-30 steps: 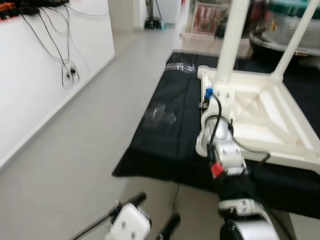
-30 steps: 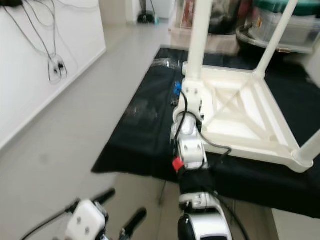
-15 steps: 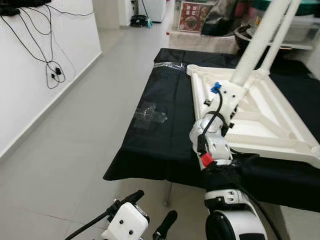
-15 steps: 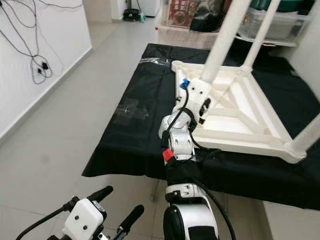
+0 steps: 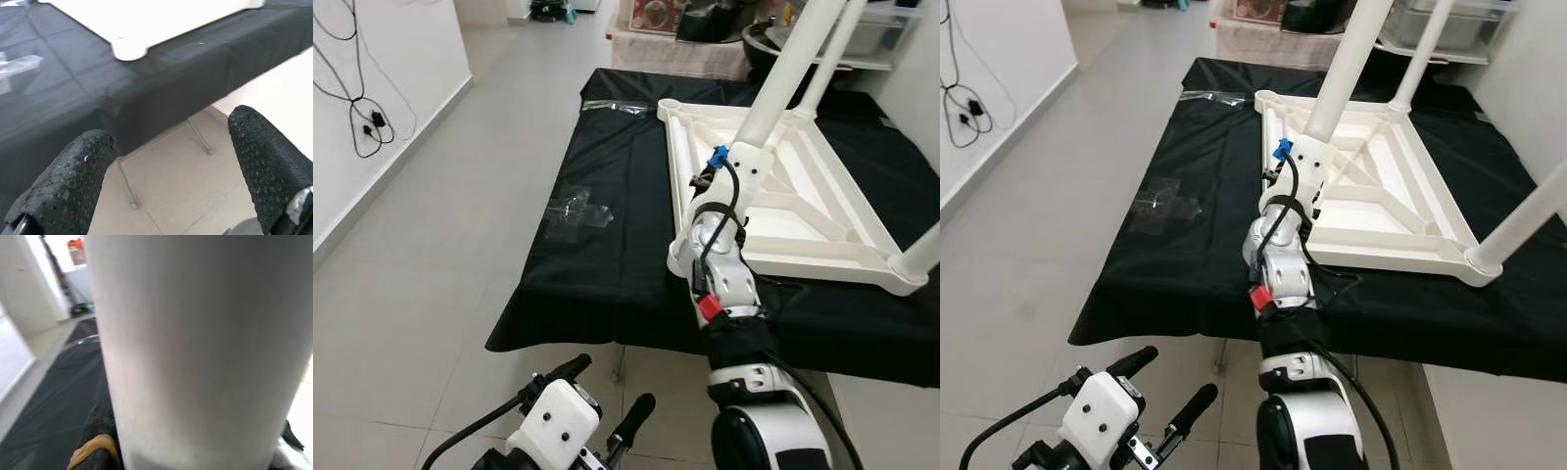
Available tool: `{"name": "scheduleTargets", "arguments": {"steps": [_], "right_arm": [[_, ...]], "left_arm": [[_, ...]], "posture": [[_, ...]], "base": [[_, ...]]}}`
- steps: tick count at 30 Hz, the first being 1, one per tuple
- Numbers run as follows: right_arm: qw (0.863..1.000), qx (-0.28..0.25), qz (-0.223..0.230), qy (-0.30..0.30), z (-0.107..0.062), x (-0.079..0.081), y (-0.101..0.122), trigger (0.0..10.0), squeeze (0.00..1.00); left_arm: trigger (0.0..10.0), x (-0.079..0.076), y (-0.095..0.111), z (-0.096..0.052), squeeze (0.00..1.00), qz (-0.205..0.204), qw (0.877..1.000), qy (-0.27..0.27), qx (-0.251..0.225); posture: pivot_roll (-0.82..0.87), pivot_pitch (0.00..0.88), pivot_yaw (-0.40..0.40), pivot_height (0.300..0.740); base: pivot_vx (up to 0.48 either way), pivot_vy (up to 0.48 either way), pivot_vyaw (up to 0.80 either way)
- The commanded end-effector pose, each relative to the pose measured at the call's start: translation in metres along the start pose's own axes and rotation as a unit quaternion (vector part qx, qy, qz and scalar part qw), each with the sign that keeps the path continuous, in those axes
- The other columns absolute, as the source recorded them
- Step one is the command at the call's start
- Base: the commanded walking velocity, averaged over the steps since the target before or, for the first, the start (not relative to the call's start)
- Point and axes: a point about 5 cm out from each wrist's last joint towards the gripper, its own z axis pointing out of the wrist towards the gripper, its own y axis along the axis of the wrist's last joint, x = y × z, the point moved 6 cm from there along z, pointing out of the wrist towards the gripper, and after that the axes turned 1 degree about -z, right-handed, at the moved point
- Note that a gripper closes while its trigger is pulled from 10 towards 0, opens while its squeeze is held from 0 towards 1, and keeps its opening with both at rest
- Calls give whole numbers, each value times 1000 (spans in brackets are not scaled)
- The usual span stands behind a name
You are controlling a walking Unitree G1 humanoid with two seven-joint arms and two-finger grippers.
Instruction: Building children table
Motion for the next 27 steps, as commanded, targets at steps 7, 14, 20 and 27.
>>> {"name": "scheduleTargets", "arguments": {"steps": [7, 14, 20, 27], "right_arm": [[961, 139, -60, 233, -10, 35, -66, 10000, 0], [891, 172, -91, 411, -27, 64, -73, 10000, 0], [831, 158, -13, 533, -42, 87, -50, 10000, 0], [714, 138, 73, 683, -72, 89, -22, 10000, 0]], "left_arm": [[10000, -2, -2, -1, 0, -2, 1000, -4, 7], [10000, -2, -1, -1, 0, -2, 1000, -3, 7], [10000, -4, 0, -1, 0, -3, 1000, -3, 6], [10000, -7, 3, -4, 0, -7, 1000, -3, 6]], "posture": [[88, 166, -66, 740], [91, 169, -68, 740], [99, 181, -77, 740], [130, 201, -90, 740]], "base": [[0, 0, 0], [0, 0, 0], [0, 0, 0], [0, 0, 0]]}}
